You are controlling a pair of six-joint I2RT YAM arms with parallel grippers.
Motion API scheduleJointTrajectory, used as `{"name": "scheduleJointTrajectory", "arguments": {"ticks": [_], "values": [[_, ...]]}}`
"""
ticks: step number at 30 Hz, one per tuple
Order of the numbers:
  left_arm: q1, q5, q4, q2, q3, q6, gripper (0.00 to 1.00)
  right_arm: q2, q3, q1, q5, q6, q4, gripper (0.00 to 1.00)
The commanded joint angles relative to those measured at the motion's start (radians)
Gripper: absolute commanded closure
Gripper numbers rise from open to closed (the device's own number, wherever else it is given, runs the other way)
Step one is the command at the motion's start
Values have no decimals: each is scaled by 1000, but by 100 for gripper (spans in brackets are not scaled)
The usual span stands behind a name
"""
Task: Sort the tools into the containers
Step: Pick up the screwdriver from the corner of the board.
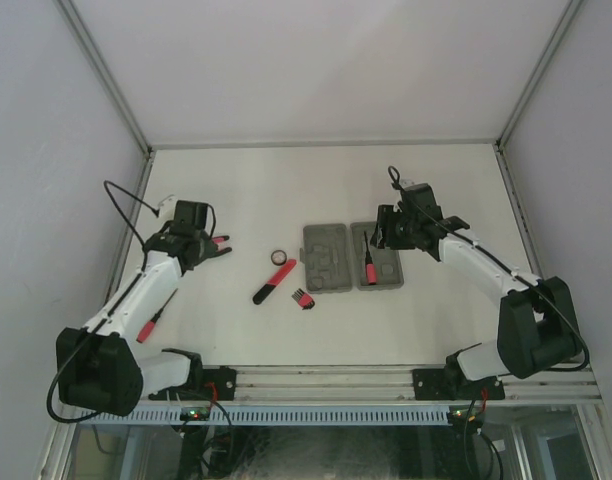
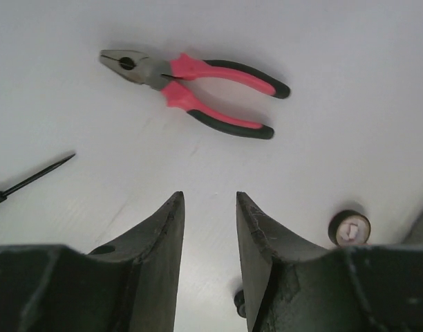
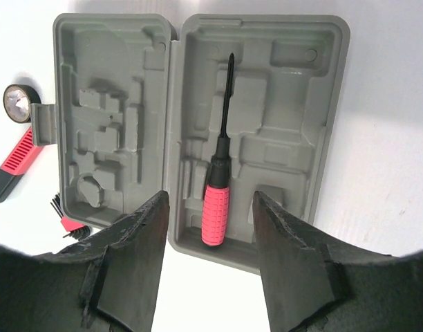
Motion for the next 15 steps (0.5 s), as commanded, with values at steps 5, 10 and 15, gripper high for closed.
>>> {"name": "scheduleJointTrajectory", "arguments": {"ticks": [5,10,15], "values": [[138,-64,-93,-96,-106,-169,49,19,4,-9,-36,21,58,49],[211,-126,-192,-185,-148,-329,41,40,4,-15,-67,16,72,49],[326,-176,-314,-258,-181,-525,30,63,14,-24,-108,12,73,49]]}}
